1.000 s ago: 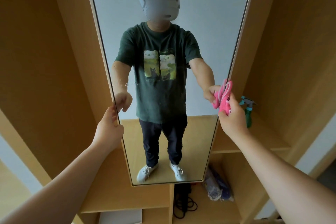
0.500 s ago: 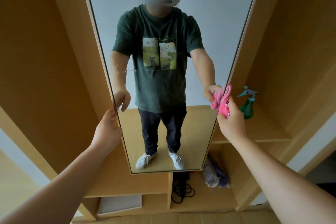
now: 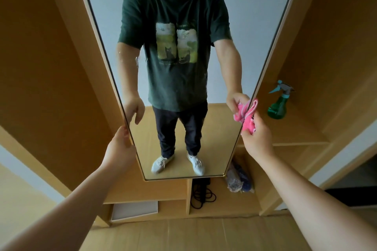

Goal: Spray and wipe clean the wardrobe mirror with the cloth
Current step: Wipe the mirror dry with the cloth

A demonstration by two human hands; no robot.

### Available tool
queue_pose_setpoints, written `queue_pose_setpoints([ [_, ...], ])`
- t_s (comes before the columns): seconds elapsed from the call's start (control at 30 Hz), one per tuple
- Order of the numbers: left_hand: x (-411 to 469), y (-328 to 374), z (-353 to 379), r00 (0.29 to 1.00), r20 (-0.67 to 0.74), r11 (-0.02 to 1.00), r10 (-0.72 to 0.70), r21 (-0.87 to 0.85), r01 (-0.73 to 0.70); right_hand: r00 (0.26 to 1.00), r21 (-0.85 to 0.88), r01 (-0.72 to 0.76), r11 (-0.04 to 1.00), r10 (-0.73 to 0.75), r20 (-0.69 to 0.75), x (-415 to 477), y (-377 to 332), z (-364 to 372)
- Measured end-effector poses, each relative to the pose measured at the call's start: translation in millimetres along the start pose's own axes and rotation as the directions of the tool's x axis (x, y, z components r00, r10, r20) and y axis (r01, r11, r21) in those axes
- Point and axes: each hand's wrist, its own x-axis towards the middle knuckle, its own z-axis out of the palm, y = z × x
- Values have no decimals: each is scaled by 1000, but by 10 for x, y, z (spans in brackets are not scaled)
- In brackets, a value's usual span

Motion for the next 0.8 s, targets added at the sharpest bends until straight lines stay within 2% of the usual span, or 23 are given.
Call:
queue_pose_setpoints([
  [0.33,-79,-382,250,995,50,997,-82,4,82,998,-23,-56,998,57,39,-112,260,177],
  [0.57,-164,-647,389,983,72,984,-171,68,167,995,-38,-89,995,91,50,-160,419,290],
  [0.8,-134,-768,494,973,110,979,-204,12,204,992,-73,-119,990,123,41,-179,552,389],
])
